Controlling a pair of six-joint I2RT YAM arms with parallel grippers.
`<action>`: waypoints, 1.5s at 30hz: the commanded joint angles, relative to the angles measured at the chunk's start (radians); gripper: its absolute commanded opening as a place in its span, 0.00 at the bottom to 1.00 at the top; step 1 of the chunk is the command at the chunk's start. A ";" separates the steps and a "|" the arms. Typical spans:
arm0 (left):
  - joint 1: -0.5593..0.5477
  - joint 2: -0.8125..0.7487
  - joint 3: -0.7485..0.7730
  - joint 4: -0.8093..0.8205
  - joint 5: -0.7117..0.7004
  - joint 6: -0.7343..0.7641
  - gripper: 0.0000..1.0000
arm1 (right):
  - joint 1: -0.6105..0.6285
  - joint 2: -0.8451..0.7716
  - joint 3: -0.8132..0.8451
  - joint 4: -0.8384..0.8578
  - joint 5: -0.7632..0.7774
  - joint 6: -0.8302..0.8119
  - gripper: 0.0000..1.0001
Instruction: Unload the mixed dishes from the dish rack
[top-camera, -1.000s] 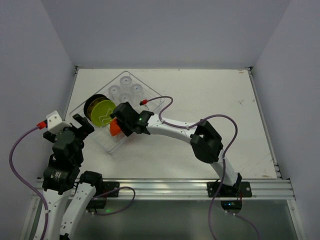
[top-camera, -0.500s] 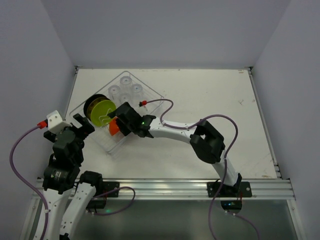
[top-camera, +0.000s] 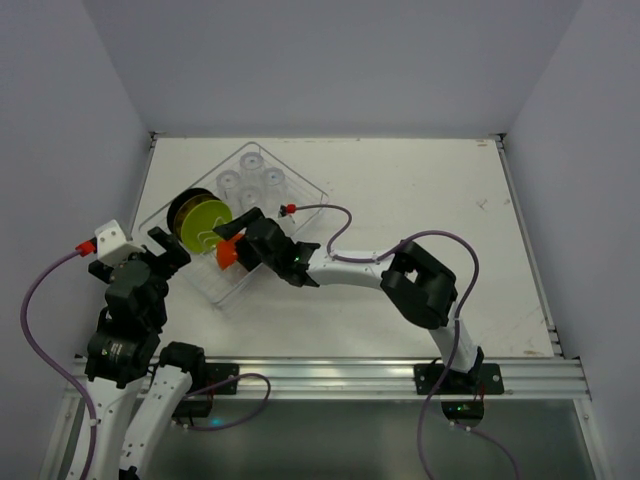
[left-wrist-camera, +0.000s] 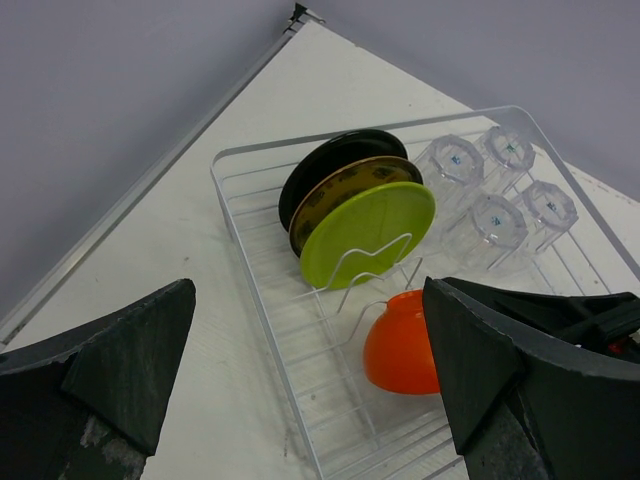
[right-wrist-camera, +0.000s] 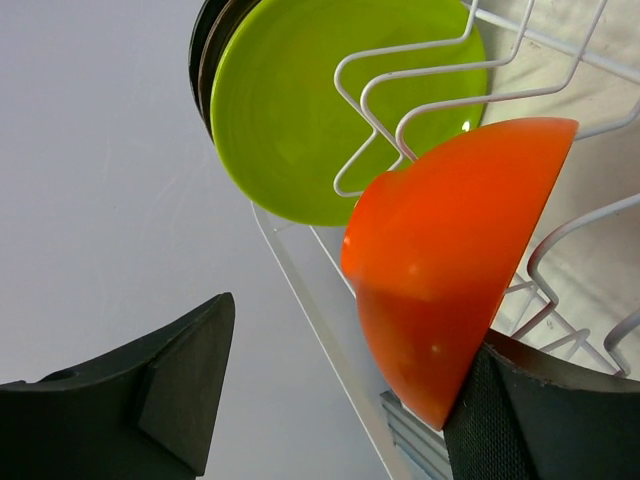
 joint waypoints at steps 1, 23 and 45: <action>-0.008 -0.001 -0.011 0.043 0.005 0.019 1.00 | -0.004 0.012 -0.029 0.074 -0.005 -0.035 0.75; -0.008 -0.002 -0.012 0.048 0.028 0.022 1.00 | -0.004 -0.028 -0.162 0.286 0.000 -0.052 0.52; -0.008 -0.008 -0.012 0.051 0.032 0.025 1.00 | -0.002 -0.042 -0.213 0.413 -0.012 -0.080 0.43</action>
